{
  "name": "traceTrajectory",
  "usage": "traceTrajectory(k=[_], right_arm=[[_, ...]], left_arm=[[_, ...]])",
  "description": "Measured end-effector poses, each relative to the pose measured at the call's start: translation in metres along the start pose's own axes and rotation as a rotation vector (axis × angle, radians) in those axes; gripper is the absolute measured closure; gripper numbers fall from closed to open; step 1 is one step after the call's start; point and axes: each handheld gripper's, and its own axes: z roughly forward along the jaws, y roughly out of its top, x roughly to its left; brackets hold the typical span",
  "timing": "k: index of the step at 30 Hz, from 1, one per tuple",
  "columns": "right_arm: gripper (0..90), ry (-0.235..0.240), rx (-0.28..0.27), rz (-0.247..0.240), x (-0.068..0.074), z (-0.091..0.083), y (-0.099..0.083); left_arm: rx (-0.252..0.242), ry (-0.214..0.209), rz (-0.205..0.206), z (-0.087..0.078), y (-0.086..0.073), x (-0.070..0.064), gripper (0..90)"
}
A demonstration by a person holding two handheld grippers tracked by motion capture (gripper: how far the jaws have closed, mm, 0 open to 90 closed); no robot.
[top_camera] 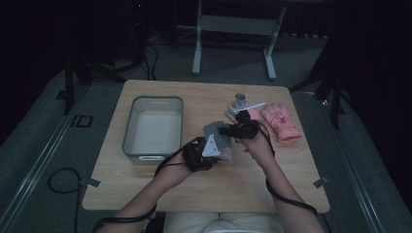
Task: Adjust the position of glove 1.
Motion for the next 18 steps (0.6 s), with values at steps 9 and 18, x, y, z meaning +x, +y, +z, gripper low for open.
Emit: traceTrajectory(k=[9,18], right_arm=[[72.4,0.019,-0.023,-0.033,0.019,0.007,0.026],[72.4,0.034,-0.033,-0.082,0.04,0.021,0.056]], left_arm=[[0.045,0.025,0.032,-0.029,-0.001,0.017,72.1],[0.071,0.044,0.042,-0.054,-0.012,0.037,72.0]])
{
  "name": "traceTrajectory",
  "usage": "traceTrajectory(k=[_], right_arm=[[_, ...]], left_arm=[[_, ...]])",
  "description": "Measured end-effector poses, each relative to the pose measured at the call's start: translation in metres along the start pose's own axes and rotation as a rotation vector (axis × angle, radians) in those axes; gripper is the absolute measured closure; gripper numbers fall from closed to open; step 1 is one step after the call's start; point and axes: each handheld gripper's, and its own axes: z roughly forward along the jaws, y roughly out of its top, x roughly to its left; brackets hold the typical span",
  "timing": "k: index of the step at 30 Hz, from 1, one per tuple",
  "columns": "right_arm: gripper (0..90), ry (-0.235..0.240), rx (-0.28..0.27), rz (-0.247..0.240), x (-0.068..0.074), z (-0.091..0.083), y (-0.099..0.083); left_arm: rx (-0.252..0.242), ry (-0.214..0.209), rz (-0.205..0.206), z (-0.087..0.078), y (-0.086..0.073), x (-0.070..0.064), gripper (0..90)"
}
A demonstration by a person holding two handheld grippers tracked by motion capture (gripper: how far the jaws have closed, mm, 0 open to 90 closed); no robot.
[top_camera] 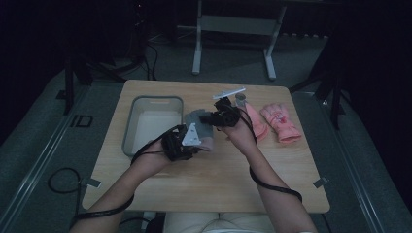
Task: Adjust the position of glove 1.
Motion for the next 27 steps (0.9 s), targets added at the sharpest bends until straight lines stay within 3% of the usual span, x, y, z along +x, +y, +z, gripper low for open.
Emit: traceTrajectory(k=[3,5,13,21,27], right_arm=[[72.5,0.01,0.006,-0.012,0.007,0.007,0.009],[72.6,0.012,0.005,-0.023,0.012,0.012,0.014],[72.6,0.028,0.014,-0.062,0.029,0.04,0.032],[72.6,0.057,0.005,-0.056,0.041,0.065,0.044],[72.7,0.068,-0.002,-0.06,0.05,0.085,0.057]], left_arm=[[0.011,-0.002,0.007,-0.007,-0.007,0.006,72.0],[-0.002,-0.011,-0.02,-0.011,-0.014,0.013,72.0],[0.059,0.005,-0.035,-0.02,-0.037,0.026,72.0],[0.105,0.028,-0.067,-0.027,-0.064,0.045,72.0],[0.134,0.036,-0.083,-0.029,-0.073,0.054,71.8]])
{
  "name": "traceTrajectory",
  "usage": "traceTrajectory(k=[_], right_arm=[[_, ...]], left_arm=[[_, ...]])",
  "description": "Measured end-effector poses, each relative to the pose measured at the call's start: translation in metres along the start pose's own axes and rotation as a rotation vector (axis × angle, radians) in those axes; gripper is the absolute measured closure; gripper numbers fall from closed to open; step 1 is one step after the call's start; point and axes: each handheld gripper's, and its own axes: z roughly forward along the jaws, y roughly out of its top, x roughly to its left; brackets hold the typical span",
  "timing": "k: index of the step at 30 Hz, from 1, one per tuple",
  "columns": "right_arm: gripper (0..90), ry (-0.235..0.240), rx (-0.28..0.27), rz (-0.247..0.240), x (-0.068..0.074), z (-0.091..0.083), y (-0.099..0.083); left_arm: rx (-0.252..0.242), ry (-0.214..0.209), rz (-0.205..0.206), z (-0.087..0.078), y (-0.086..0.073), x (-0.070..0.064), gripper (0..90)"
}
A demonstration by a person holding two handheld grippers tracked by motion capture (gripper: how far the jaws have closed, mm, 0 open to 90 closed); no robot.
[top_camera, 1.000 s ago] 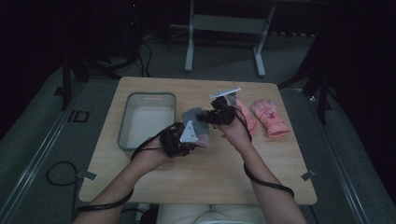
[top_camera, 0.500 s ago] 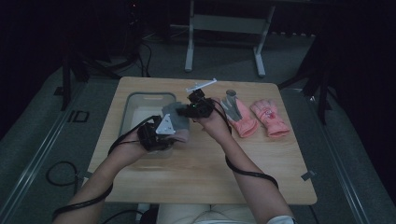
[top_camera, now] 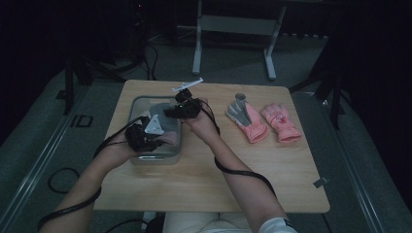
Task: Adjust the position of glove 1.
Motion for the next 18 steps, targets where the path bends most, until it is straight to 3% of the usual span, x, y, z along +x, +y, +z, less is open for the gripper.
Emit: traceTrajectory(k=[1,8,18], right_arm=[[72.7,-0.011,0.004,-0.003,0.0,0.008,0.006],[72.7,-0.016,0.01,0.022,-0.011,0.033,0.012],[72.6,-0.024,0.097,0.049,-0.027,0.071,0.0]], left_arm=[[0.012,0.007,0.003,0.002,-0.005,0.011,71.9],[0.033,-0.016,0.041,0.014,-0.015,0.033,71.9],[0.13,-0.077,0.073,0.049,-0.021,0.042,71.9]])
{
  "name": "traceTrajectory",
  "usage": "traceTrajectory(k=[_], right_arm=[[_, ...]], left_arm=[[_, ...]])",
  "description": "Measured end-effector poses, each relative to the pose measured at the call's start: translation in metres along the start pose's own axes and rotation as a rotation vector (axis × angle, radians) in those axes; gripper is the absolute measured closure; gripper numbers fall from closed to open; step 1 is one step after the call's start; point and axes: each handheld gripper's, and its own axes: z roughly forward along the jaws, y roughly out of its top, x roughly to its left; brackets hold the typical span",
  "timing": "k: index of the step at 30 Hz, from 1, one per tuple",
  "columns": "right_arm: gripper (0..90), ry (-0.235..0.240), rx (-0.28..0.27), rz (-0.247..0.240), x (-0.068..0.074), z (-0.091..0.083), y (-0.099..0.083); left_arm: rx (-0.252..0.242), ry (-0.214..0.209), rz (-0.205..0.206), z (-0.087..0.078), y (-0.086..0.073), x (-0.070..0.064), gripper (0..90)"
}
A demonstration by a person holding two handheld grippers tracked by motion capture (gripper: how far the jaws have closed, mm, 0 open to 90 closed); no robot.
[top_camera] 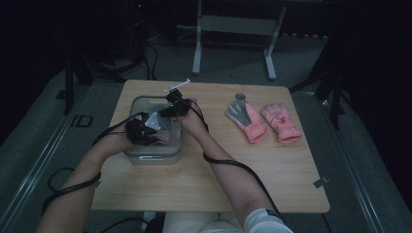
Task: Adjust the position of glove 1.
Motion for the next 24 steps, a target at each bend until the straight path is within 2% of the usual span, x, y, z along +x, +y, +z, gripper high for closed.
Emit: traceTrajectory(k=[3,7,10,11,13,14,16,19,21,24], right_arm=[[72.3,0.005,0.021,0.013,-0.003,0.008,0.001],[70.9,-0.008,0.053,-0.007,-0.002,0.015,0.002],[67.6,-0.009,0.088,-0.021,-0.001,0.018,0.002],[63.7,-0.009,0.094,-0.024,-0.002,0.018,0.001],[62.7,0.001,0.095,-0.014,-0.004,0.018,0.001],[61.5,0.006,0.087,-0.013,-0.005,0.017,0.001],[61.6,-0.012,0.073,-0.017,-0.005,0.012,0.001],[59.9,-0.006,0.035,-0.002,-0.009,0.001,-0.001],[59.2,-0.003,0.02,0.002,-0.012,-0.007,-0.003],[59.1,-0.021,0.012,-0.008,-0.013,-0.016,-0.006]], left_arm=[[0.023,-0.013,0.001,0.008,0.003,0.002,71.9],[0.045,-0.036,0.003,0.018,0.004,0.008,71.9],[0.061,-0.047,0.017,0.026,0.004,0.008,71.8],[0.064,-0.052,0.026,0.028,0.005,0.007,71.7],[0.082,-0.05,0.034,0.032,0.006,0.008,71.6],[0.089,-0.055,0.034,0.034,0.007,0.008,71.6],[0.092,-0.063,0.032,0.036,0.008,0.009,71.3],[0.101,-0.072,0.039,0.038,0.007,0.01,70.5],[0.1,-0.047,0.048,0.038,0.005,0.01,69.1],[0.088,-0.04,0.035,0.036,0.004,0.01,61.1]])
